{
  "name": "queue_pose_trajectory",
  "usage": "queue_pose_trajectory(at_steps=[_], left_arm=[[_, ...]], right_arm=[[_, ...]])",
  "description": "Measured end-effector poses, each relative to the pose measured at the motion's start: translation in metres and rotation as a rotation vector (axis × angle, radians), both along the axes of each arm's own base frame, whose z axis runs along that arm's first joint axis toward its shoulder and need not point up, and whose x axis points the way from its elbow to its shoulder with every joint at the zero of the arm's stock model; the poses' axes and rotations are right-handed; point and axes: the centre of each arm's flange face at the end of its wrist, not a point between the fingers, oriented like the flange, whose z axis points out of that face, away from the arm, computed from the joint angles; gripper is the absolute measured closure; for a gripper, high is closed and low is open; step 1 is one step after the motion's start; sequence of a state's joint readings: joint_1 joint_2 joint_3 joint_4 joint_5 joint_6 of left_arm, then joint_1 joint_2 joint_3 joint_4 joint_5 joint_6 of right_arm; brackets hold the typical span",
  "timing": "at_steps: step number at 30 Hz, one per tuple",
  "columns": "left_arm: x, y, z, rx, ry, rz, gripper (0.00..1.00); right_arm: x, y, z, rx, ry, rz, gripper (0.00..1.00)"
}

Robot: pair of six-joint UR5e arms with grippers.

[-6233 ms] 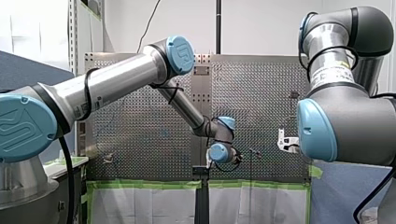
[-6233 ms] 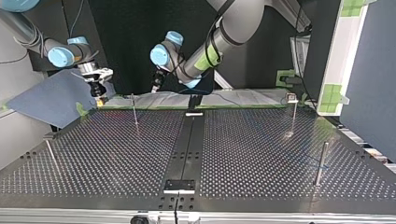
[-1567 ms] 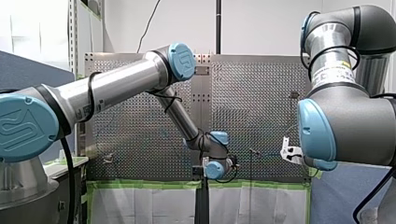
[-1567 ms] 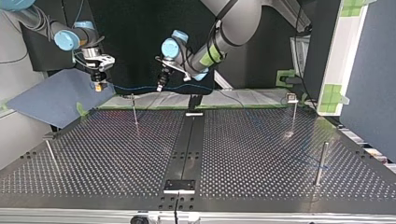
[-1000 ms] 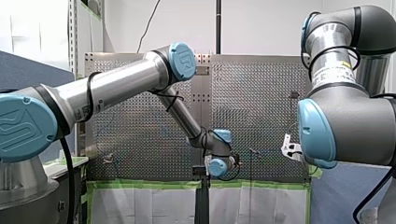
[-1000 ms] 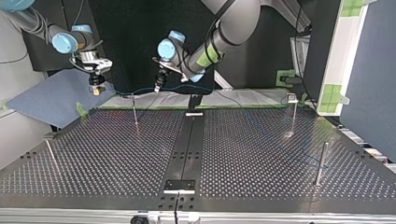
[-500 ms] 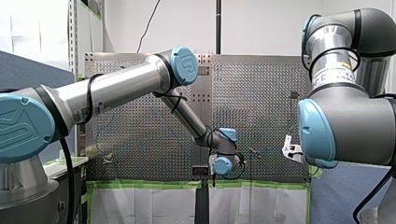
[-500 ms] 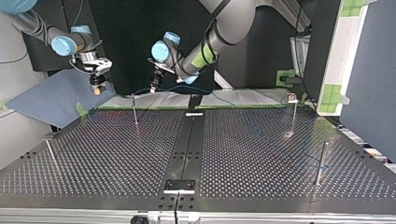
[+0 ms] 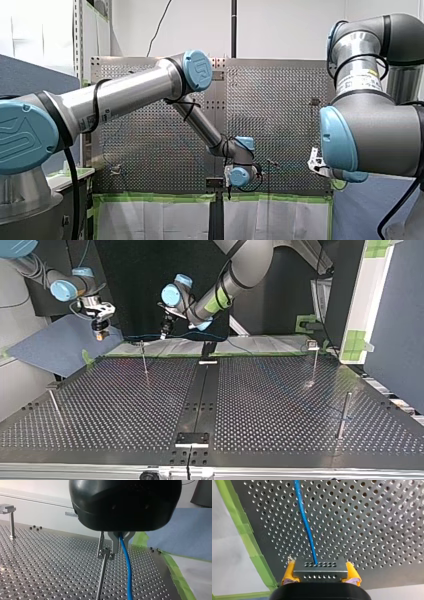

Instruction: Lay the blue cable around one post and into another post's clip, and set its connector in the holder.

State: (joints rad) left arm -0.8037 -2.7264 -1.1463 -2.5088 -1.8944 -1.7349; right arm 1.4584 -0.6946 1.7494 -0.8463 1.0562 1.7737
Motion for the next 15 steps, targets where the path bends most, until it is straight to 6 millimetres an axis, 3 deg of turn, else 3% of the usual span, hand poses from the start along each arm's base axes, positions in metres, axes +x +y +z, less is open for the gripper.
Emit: queue_pose_trajectory(at_steps=[15], left_arm=[[0.0041,0.0014,0.0012,-0.004,-0.006,0.004,1.0]], right_arm=[[0.0053,-0.0012,0.0011,-0.018,0.005,0.034,1.0]])
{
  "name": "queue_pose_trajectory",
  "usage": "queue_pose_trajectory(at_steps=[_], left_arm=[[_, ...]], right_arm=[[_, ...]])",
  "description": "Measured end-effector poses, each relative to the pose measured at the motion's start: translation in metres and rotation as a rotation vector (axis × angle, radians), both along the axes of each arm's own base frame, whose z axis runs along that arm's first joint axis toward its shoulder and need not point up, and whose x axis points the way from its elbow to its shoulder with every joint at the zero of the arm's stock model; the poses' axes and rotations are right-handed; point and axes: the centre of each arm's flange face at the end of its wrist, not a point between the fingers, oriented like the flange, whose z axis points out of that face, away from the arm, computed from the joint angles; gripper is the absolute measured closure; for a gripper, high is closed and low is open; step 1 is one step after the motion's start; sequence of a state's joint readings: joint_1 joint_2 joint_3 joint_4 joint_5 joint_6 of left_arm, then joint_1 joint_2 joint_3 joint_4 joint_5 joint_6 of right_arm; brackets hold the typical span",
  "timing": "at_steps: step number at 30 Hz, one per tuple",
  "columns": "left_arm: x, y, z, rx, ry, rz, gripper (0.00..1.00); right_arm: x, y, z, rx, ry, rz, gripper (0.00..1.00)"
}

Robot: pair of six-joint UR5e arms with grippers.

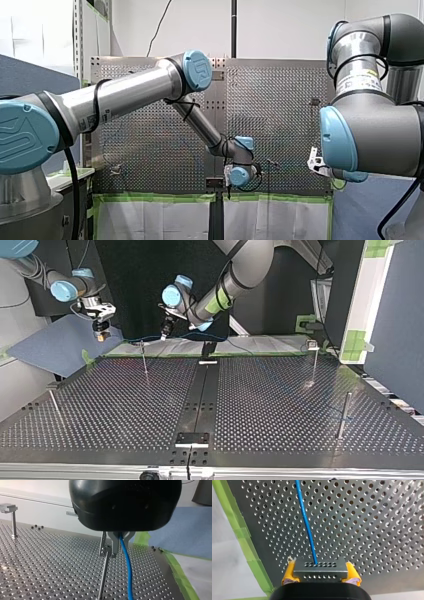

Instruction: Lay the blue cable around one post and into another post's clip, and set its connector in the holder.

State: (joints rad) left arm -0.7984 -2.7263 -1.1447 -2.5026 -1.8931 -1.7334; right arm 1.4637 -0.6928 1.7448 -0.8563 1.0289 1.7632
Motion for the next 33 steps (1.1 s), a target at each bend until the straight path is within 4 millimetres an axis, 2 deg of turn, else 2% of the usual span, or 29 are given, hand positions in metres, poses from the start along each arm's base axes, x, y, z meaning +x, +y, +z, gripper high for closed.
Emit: queue_pose_trajectory(at_steps=[27,33], left_arm=[[0.021,0.004,0.008,-0.003,0.013,-0.002,1.0],[0.022,0.004,-0.004,0.007,0.026,-0.003,1.0]], right_arm=[[0.004,-0.001,0.0,-0.006,-0.002,0.008,1.0],[0.004,-0.001,-0.001,-0.005,-0.002,0.006,1.0]])
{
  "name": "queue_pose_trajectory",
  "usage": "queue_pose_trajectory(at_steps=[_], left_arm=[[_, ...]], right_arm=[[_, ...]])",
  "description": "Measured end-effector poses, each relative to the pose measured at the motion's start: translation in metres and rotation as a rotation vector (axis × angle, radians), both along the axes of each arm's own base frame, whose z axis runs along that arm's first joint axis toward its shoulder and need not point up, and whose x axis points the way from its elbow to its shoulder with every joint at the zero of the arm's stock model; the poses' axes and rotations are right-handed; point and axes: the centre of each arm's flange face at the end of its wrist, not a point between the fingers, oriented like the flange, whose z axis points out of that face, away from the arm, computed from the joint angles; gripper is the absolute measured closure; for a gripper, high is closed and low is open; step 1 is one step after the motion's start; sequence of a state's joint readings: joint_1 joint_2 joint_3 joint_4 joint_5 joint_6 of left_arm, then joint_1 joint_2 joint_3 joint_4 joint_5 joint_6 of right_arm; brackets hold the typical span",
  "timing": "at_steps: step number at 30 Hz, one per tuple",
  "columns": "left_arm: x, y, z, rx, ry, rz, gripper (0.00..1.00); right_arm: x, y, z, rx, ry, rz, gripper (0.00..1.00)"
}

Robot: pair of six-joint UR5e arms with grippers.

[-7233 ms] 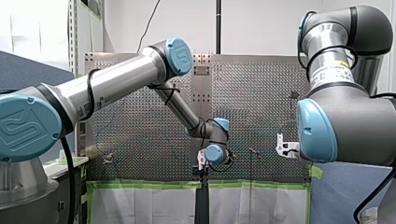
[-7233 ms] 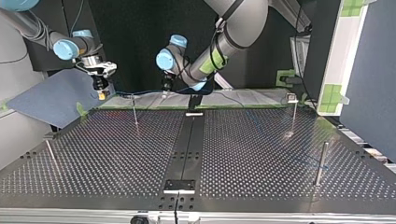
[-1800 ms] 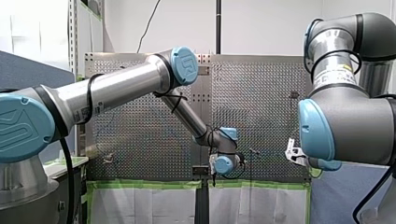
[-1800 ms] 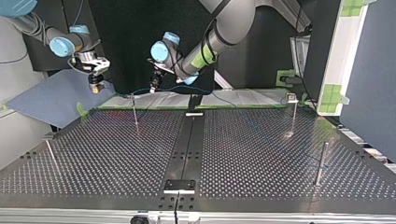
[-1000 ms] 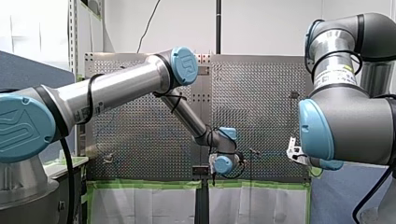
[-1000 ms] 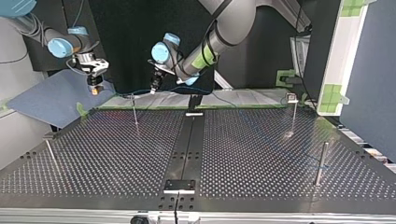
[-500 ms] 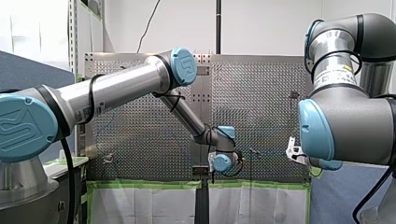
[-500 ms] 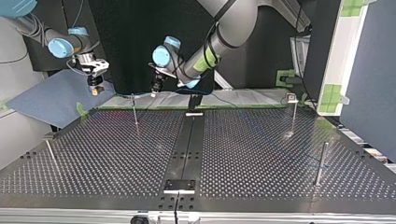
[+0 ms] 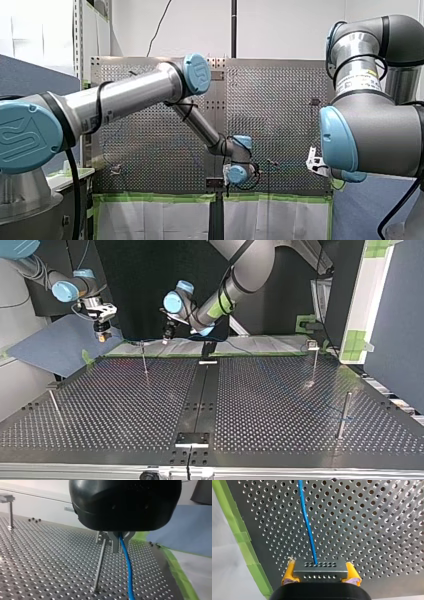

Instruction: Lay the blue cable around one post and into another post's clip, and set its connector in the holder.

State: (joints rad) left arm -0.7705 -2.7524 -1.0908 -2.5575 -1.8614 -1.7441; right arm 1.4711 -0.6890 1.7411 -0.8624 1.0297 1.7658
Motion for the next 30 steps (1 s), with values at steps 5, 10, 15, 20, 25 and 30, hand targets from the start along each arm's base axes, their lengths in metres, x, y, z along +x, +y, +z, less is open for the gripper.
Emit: queue_pose_trajectory(at_steps=[5,10,15,20,25,30], left_arm=[[0.004,0.0,-0.003,-0.005,0.002,0.001,1.0],[0.009,0.003,-0.003,-0.011,0.001,0.008,1.0],[0.014,0.005,-0.001,-0.014,-0.001,0.014,1.0],[0.018,0.007,0.0,-0.017,-0.004,0.016,1.0],[0.023,0.007,0.003,-0.022,-0.007,0.016,1.0],[0.026,0.006,0.006,-0.027,-0.01,0.015,1.0]], right_arm=[[0.0,-0.001,0.0,0.0,0.001,-0.004,1.0],[0.0,-0.002,0.0,0.0,0.001,-0.006,1.0],[0.0,-0.003,0.0,0.0,0.001,-0.005,1.0],[0.001,-0.004,0.0,-0.003,0.002,-0.004,1.0],[0.002,-0.007,0.001,-0.006,0.001,-0.002,1.0],[0.003,-0.009,-0.002,-0.006,0.001,0.0,1.0]])
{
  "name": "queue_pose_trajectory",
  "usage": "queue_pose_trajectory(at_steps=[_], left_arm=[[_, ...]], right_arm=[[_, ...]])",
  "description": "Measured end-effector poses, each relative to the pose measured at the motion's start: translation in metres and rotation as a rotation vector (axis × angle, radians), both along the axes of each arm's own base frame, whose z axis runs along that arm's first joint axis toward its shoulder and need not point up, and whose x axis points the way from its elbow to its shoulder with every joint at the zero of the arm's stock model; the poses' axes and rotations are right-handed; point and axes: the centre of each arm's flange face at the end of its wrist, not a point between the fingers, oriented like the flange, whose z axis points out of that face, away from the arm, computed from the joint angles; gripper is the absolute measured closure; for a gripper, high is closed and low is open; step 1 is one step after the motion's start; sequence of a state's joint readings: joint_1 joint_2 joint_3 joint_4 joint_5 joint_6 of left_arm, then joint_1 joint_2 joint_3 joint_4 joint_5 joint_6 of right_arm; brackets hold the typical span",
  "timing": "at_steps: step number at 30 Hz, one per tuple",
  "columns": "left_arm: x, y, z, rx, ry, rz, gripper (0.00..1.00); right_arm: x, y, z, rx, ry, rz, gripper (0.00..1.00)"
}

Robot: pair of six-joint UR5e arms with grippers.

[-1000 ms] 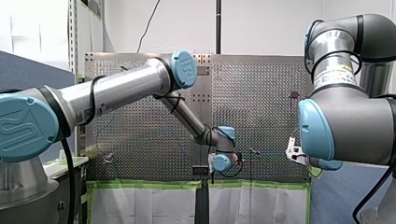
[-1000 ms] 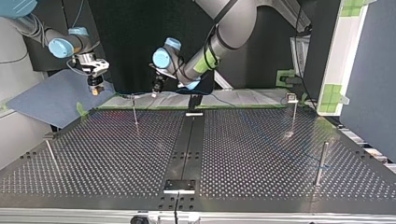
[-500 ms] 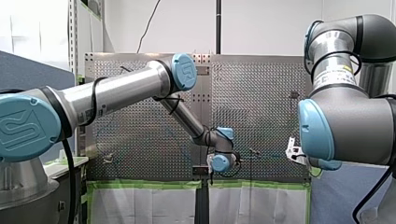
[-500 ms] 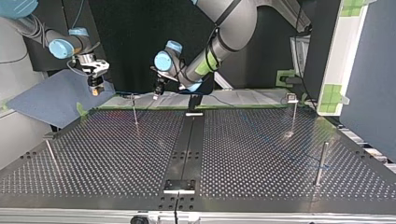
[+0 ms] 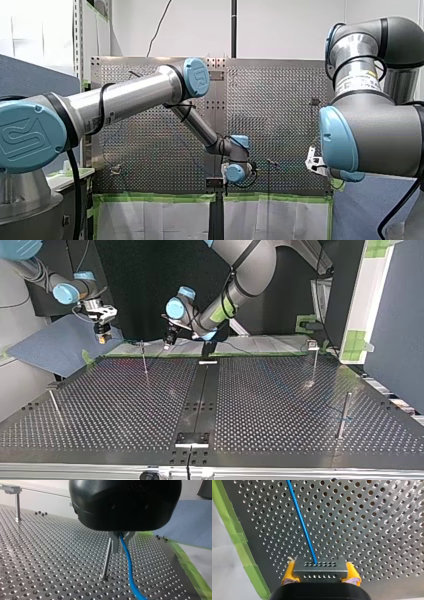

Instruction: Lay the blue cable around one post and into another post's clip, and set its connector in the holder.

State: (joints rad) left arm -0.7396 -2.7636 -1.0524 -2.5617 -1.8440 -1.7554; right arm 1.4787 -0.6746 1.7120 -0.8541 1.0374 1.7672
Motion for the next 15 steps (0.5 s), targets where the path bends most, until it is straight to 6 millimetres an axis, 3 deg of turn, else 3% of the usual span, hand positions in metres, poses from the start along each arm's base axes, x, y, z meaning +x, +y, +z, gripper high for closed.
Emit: queue_pose_trajectory(at_steps=[8,15], left_arm=[[0.002,-0.001,0.002,-0.004,0.0,0.001,1.0],[0.006,-0.001,0.005,-0.005,0.001,0.004,1.0]], right_arm=[[0.005,-0.003,-0.013,0.011,0.015,0.012,1.0],[0.008,-0.009,-0.012,-0.003,0.023,0.026,1.0]])
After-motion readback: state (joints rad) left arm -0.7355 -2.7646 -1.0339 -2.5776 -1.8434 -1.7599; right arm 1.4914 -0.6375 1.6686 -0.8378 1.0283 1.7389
